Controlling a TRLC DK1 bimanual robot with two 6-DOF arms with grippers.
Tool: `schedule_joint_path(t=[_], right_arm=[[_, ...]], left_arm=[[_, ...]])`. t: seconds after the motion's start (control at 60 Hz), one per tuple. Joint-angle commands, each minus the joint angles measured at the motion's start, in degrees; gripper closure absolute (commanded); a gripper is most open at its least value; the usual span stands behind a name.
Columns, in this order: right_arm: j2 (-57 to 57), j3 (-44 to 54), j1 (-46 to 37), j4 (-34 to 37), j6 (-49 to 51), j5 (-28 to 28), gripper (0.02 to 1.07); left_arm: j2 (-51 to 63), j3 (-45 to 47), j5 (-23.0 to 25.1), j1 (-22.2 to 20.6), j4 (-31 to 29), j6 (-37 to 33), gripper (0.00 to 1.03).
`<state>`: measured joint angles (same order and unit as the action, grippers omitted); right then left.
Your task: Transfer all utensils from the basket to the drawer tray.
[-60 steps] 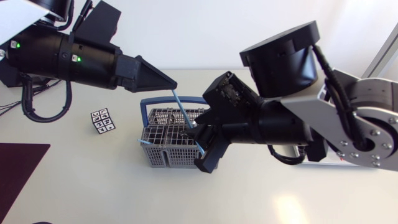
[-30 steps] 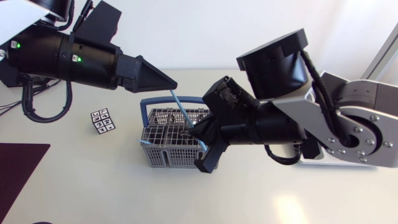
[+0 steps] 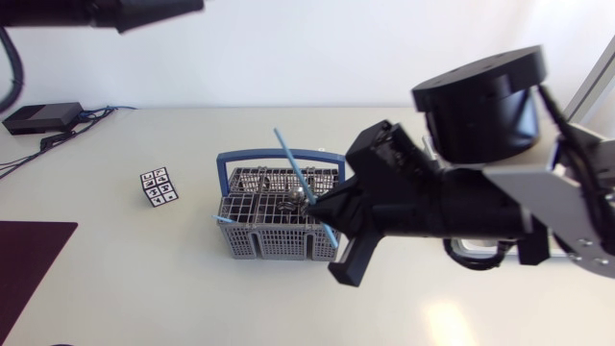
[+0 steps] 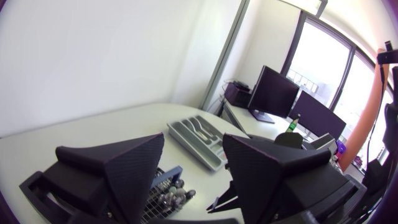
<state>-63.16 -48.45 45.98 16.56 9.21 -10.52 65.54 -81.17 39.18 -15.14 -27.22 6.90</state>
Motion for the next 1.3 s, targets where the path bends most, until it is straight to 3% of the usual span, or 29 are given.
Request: schedule_joint_path(t=[0.0, 0.117, 0.267, 0.4, 0.483, 0.7, 0.983, 1.05, 1.067, 1.15, 1.217, 1.283], right_arm=[[4.62, 1.69, -4.23, 1.11, -2.01, -0.20, 1.01], [7.96, 1.07, -13.02, 2.96, -2.27, -1.08, 1.01], [7.96, 0.81, -30.42, 4.19, -1.04, -5.03, 1.01], [1.10, -0.07, -44.75, 3.66, 0.46, -6.97, 1.01], [-5.22, -1.21, -51.34, 3.04, 0.98, -7.14, 1.01], [-21.83, -4.64, -60.39, 0.14, 1.33, -5.47, 1.01], [-38.27, -11.14, -61.71, -1.09, 0.54, -1.17, 0.98], [-39.68, -11.50, -61.71, -1.35, 0.19, -0.73, 0.86], [-40.12, -11.41, -61.71, -1.53, 0.10, -0.73, 0.74], [-40.12, -10.88, -61.18, -1.70, -0.07, -0.64, 0.35], [-39.15, -10.27, -60.57, -1.70, -0.25, -0.64, 0.19], [-37.39, -9.21, -59.86, -1.79, -0.51, -0.29, 0.15]], left_arm=[[-1.38, -2.33, 0.72, 3.97, 0.15, 1.01, 0.25], [-1.47, -0.13, -0.68, 5.73, -2.84, -4.70, 0.25], [-1.55, 6.90, -5.78, 6.08, -7.14, -15.95, 0.25], [-1.73, 14.46, -12.02, 5.20, -8.28, -26.41, 0.25], [-2.26, 18.15, -13.08, 5.64, -8.46, -31.07, 0.25], [-7.35, 27.73, -14.66, 6.00, -8.46, -42.49, 0.25], [-12.54, 36.43, -15.45, 5.64, -10.39, -52.16, 0.25], [-12.89, 37.84, -15.45, 5.47, -10.31, -52.95, 0.25], [-13.16, 38.54, -15.36, 5.29, -10.04, -53.21, 0.25], [-14.12, 41.18, -15.36, 3.62, -8.02, -52.95, 0.25], [-14.83, 42.76, -15.36, 2.22, -5.91, -51.90, 0.25], [-15.79, 44.43, -15.71, 0.28, -2.92, -50.14, 0.25]])
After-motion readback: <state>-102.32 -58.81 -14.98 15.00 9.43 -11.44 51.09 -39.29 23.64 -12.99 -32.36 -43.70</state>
